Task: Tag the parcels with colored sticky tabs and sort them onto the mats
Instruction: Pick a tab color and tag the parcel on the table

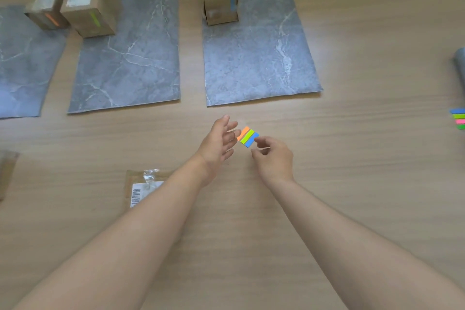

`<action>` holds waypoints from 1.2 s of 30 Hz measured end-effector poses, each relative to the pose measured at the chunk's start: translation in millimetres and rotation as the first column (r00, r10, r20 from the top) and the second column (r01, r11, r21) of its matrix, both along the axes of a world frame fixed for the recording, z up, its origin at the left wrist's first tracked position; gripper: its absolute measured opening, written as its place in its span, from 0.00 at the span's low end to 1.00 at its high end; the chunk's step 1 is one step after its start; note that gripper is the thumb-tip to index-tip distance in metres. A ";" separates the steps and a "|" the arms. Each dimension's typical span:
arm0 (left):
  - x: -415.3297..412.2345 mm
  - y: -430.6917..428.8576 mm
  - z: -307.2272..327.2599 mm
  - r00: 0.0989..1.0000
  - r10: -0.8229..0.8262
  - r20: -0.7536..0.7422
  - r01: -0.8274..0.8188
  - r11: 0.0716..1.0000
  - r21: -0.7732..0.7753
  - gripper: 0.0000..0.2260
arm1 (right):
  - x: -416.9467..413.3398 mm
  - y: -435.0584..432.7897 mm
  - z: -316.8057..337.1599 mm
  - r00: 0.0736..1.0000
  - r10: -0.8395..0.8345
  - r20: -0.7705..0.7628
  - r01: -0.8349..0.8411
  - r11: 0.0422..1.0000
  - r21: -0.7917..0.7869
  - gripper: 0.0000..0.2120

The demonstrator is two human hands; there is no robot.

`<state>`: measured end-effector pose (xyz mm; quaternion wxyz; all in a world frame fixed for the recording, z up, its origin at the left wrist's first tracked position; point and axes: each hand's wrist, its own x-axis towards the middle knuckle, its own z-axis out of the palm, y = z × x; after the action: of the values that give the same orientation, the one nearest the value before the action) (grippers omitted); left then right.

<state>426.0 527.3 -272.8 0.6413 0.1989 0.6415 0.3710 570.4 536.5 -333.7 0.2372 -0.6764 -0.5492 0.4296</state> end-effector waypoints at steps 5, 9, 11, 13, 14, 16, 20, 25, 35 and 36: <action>-2.1 23.5 -22.3 1.000 -0.019 -0.005 0.019 1.000 -0.008 0.23 | -5.2 20.8 -21.0 0.993 0.064 0.100 -0.076 0.990 0.117 0.12; -5.4 31.5 -28.5 0.998 -0.055 0.043 0.057 0.998 -0.038 0.25 | -7.9 32.4 -25.3 0.979 0.083 0.186 -0.101 0.991 0.085 0.11; -7.8 34.8 -26.8 0.996 -0.066 0.065 0.069 0.996 -0.048 0.27 | -7.8 37.0 -24.7 0.973 0.090 0.210 -0.106 0.992 0.067 0.11; -9.6 38.8 -25.1 0.994 -0.081 0.075 0.085 0.995 -0.054 0.28 | -7.9 40.2 -24.2 0.976 0.088 0.200 -0.099 0.994 0.047 0.10; -10.1 40.3 -24.3 0.993 -0.088 0.077 0.093 0.994 -0.058 0.28 | -7.7 41.6 -23.8 0.978 0.081 0.190 -0.090 0.995 0.040 0.10; -11.4 42.0 -23.7 0.992 -0.093 0.080 0.098 0.993 -0.066 0.28 | -6.7 44.1 -23.8 0.982 0.064 0.180 -0.071 0.997 0.035 0.09; -13.9 41.7 -25.2 0.991 -0.107 0.078 0.113 0.991 -0.075 0.28 | -6.5 43.9 -21.8 0.960 0.154 0.236 -0.171 0.984 0.055 0.09; -14.7 44.0 -25.8 0.990 -0.115 0.087 0.122 0.989 -0.079 0.28 | -6.7 50.7 -17.1 0.945 0.192 0.265 -0.207 0.978 0.028 0.11; -15.7 44.3 -26.5 0.988 -0.139 0.075 0.145 0.986 -0.086 0.27 | -11.4 53.3 -13.2 0.833 0.314 0.455 -0.364 0.931 0.023 0.09; -15.6 44.3 -26.4 0.987 -0.141 0.076 0.148 0.985 -0.087 0.27 | -11.4 51.2 -14.1 0.816 0.329 0.475 -0.394 0.918 0.039 0.10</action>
<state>410.4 571.7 -299.1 0.6971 0.2018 0.6191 0.3002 559.0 587.8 -347.8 0.0599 -0.6240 -0.7359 0.2561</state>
